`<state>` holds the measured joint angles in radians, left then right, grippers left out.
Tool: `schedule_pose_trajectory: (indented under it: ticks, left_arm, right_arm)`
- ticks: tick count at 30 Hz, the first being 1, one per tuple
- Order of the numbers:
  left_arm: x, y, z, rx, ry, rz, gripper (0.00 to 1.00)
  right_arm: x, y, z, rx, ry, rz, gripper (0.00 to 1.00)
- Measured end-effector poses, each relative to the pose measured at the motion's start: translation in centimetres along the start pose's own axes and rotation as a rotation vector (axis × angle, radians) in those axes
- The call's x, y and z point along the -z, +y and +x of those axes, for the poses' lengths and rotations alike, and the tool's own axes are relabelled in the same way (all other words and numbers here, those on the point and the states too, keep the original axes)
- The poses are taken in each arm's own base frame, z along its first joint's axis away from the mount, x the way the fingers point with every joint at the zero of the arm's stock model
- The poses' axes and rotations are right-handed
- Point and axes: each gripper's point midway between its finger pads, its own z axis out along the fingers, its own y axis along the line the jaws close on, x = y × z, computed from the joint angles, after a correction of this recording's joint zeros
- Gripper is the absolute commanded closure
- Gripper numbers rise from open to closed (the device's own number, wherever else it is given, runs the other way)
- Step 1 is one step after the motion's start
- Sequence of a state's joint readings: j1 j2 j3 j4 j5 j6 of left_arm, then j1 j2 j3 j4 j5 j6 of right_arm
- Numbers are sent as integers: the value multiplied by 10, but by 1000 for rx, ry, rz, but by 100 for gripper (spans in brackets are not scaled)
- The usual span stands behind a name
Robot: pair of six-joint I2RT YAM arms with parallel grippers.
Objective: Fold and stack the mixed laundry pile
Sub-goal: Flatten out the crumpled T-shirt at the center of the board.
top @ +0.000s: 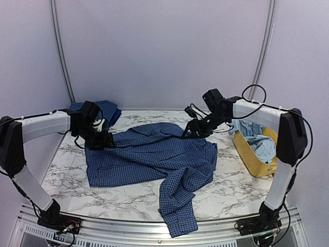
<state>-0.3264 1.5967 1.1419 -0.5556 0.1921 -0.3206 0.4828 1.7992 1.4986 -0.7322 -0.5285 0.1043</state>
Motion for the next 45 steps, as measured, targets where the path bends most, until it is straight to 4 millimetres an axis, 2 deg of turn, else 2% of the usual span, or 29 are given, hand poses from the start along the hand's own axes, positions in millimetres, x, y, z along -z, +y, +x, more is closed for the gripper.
schedule_pose_trajectory:
  ticks: [2,4,6,8,9,11,13,16,17,21,24,29,34,35,37,38,39,41,43,45]
  left_arm:
    - [-8,-21,21,-46,53,41,33]
    - [-16,-30,45,-73,114,59,33]
    - [-21,-25,60,-70,153,46,29]
    - [-23,-16,68,-58,175,20,24]
    - [-25,-13,69,-53,182,9,23]
    - [-28,-9,70,-55,188,-11,23]
    - [-34,-5,74,-60,208,-28,29]
    - [-41,-4,84,-92,255,-37,37]
    - [-41,-5,88,-104,268,-37,43]
    - [-37,-17,108,-185,334,-16,78]
    - [-27,-24,122,-222,378,-4,99]
    - [8,-31,141,-245,385,8,100]
    - [31,-42,193,-318,474,-12,100]
    - [33,-43,204,-341,496,-27,93]
    - [38,-43,222,-370,525,-62,56]
    - [41,-43,225,-381,527,-71,44]
    - [43,-41,225,-374,517,-84,39]
    - [46,-41,211,-336,462,-103,31]
    - [47,-43,187,-294,399,-107,27]
    - [45,-43,154,-234,324,-110,24]
  right_arm:
    - [-21,-11,-1,-17,27,-6,40]
    - [-43,-24,8,-46,77,-8,40]
    - [-62,-35,19,-74,123,-8,40]
    - [-79,-48,31,-105,169,-1,40]
    - [-81,-50,33,-109,175,0,39]
    - [-89,-57,39,-123,196,7,39]
    - [-95,-62,43,-131,208,15,39]
    - [-97,-67,43,-139,202,22,38]
    - [-97,-69,42,-143,198,23,38]
    - [-94,-78,40,-173,172,15,37]
    - [-88,-88,39,-197,149,14,37]
    - [-81,-100,38,-226,128,20,36]
    - [-76,-102,41,-235,122,28,35]
    - [-75,-103,43,-240,122,30,35]
    - [-72,-105,44,-251,119,32,35]
    - [-70,-107,44,-258,117,32,35]
    - [-69,-108,44,-263,116,31,35]
    - [-68,-107,43,-268,112,18,35]
    - [-66,-105,42,-262,108,13,33]
    - [-56,-98,38,-247,98,12,31]
